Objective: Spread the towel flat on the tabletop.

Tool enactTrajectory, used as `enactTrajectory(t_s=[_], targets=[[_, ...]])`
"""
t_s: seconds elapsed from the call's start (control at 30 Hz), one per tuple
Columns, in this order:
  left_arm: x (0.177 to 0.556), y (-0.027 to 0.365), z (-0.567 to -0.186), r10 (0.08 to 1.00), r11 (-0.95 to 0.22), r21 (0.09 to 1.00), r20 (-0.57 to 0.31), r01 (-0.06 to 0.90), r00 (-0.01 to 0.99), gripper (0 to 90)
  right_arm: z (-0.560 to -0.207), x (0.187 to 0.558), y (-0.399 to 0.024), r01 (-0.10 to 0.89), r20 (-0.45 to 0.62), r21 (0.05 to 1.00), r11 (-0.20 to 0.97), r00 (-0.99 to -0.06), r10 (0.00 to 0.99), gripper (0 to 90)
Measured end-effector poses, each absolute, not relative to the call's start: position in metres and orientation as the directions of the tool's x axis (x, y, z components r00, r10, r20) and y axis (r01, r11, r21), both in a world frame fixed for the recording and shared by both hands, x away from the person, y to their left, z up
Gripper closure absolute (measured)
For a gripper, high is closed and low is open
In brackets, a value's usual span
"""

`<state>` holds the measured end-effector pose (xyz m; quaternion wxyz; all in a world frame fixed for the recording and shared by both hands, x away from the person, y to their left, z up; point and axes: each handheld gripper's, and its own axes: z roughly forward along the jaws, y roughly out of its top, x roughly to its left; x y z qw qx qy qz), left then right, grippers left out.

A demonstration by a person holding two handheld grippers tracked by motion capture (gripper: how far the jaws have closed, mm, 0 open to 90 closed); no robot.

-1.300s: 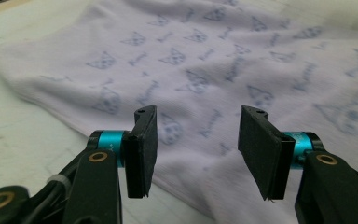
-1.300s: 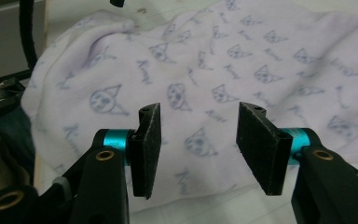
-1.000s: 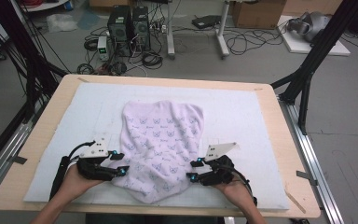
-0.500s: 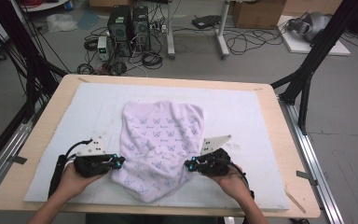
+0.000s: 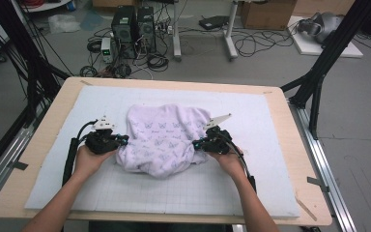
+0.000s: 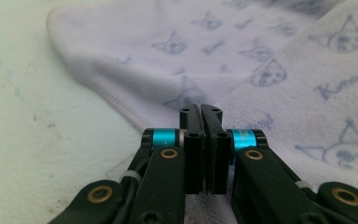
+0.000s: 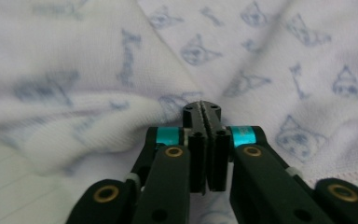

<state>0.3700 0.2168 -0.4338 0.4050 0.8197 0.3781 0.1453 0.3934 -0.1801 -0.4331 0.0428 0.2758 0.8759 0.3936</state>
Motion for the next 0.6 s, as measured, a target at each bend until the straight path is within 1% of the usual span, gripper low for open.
enactTrajectory(t_s=[0.1, 0.17, 0.3, 0.4, 0.5, 0.6], targets=[[0.373, 0.219, -0.437, 0.744, -0.367, 0.775, -0.087, 0.514, 0.663, 85.2, -0.439, 0.398, -0.18, 0.473, 0.177, 0.712, 0.519, -0.836, 0.519, 89.5], [0.371, 0.221, -0.433, 0.738, -0.356, 0.791, -0.089, 0.498, 0.669, 77.8, -0.434, 0.395, -0.179, 0.45, 0.162, 0.726, 0.52, -0.847, 0.507, 89.2], [0.364, 0.228, -0.421, 0.733, -0.328, 0.817, -0.097, 0.475, 0.673, 68.6, -0.416, 0.385, -0.185, 0.401, 0.126, 0.781, 0.478, -0.852, 0.509, 83.7], [0.354, 0.233, -0.407, 0.712, -0.333, 0.831, -0.089, 0.446, 0.697, 65.2, -0.403, 0.371, -0.191, 0.371, 0.123, 0.805, 0.464, -0.868, 0.481, 78.8], [0.339, 0.233, -0.398, 0.68, -0.357, 0.839, -0.068, 0.411, 0.73, 62.4, -0.394, 0.352, -0.192, 0.314, 0.085, 0.821, 0.478, -0.893, 0.441, 73.1], [0.323, 0.231, -0.395, 0.654, -0.358, 0.851, -0.065, 0.384, 0.754, 60.6, -0.389, 0.336, -0.189, 0.298, 0.068, 0.798, 0.524, -0.908, 0.414, 67.1]])
